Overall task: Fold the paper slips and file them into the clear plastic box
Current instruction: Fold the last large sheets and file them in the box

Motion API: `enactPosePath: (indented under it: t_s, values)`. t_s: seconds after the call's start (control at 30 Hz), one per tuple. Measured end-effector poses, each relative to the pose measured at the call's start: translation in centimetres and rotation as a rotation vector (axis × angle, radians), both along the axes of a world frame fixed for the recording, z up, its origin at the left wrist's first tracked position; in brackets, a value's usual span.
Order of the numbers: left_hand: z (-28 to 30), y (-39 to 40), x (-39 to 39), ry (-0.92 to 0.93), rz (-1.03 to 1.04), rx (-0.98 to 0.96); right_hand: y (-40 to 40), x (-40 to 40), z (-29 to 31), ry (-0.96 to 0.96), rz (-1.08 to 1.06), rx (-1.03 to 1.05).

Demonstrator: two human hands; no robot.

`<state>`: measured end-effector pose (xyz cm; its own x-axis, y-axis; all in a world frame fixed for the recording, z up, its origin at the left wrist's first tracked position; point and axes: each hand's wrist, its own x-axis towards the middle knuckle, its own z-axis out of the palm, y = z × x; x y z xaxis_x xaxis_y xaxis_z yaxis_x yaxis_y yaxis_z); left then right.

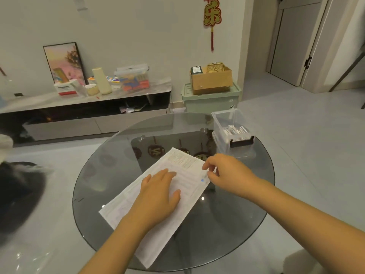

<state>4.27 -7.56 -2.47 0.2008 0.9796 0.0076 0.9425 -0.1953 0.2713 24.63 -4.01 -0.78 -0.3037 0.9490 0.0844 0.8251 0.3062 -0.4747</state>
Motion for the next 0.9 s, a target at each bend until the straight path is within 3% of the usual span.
enactPosePath:
  t_s: [0.17,0.33,0.47,0.67,0.9]
  values:
    - [-0.2,-1.2,-2.4,0.028,0.085,0.008,-0.8,-1.0,-2.2,-0.134,0.142,-0.066]
    - [-0.9,-1.9,-4.0,0.046,0.081,-0.123,-0.7,-1.3,-3.3,-0.391,0.199,0.104]
    - [-1.2,-2.1,-3.8,0.105,0.030,-0.150,0.1,-1.5,-3.7,-0.525,0.145,0.072]
    - [-0.6,-2.7,-3.9,0.063,-0.081,-0.321,2.0,-2.0,-3.4,-0.501,0.097,-0.105]
    - [-0.9,-2.8,-4.1,0.117,-0.130,-0.331,-0.7,-3.1,-2.8,-0.270,0.266,-0.011]
